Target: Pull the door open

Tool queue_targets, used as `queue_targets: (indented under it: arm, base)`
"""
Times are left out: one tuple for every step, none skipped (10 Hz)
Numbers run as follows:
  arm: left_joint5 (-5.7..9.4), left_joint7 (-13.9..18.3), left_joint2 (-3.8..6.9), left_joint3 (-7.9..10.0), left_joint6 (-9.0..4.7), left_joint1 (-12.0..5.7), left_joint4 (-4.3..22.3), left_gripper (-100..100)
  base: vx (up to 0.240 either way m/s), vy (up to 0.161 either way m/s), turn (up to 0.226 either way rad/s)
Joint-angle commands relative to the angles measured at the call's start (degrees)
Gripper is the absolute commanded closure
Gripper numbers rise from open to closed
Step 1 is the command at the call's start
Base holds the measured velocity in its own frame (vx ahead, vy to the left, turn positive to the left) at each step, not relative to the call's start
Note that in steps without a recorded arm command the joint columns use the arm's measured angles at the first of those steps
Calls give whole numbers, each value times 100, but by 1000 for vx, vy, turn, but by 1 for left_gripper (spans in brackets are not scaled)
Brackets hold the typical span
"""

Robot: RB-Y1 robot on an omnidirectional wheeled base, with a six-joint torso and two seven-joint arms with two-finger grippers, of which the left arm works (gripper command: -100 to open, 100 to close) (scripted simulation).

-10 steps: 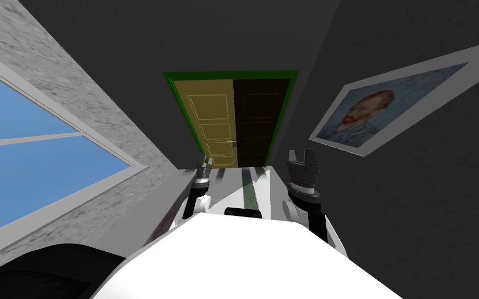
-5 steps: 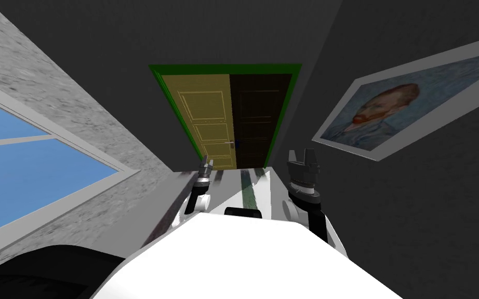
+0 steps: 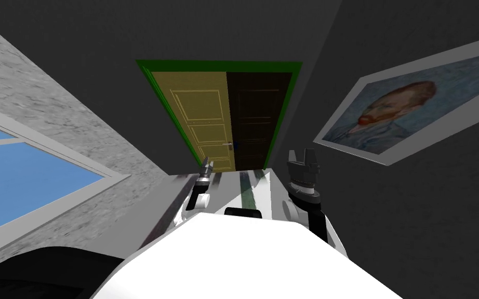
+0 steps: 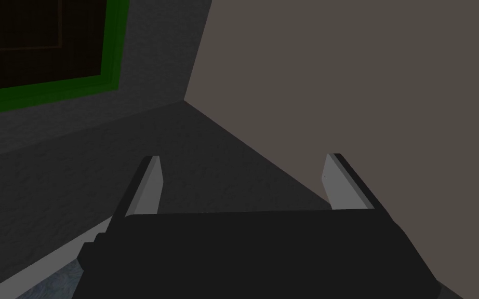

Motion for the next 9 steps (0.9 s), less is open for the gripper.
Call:
queue_targets:
  arm:
    - [21, 13, 26, 27, 23, -53, 172, -100]
    - [52, 36, 71, 74, 56, -131, 353, -100]
    - [68, 47, 94, 97, 72, -170, 443, -100]
    - [99, 70, 138, 145, 106, -250, 626, -100]
    - [116, 82, 160, 169, 123, -290, 719, -100]
    - [132, 93, 182, 194, 140, -330, 812, -100]
    - [164, 116, 225, 242, 174, -411, 998, -100]
    - [180, 128, 246, 267, 191, -451, 1091, -100]
    - [212, 151, 286, 315, 225, -532, 1277, -100]
  base:
    - [157, -3, -38]
    - [143, -30, -44]
    - [128, -30, -43]
    - [169, 3, -42]
    - [142, -11, -40]
    - [111, -28, -28]
    - [135, -23, -43]
    - [141, -12, -39]
    - [151, 10, -46]
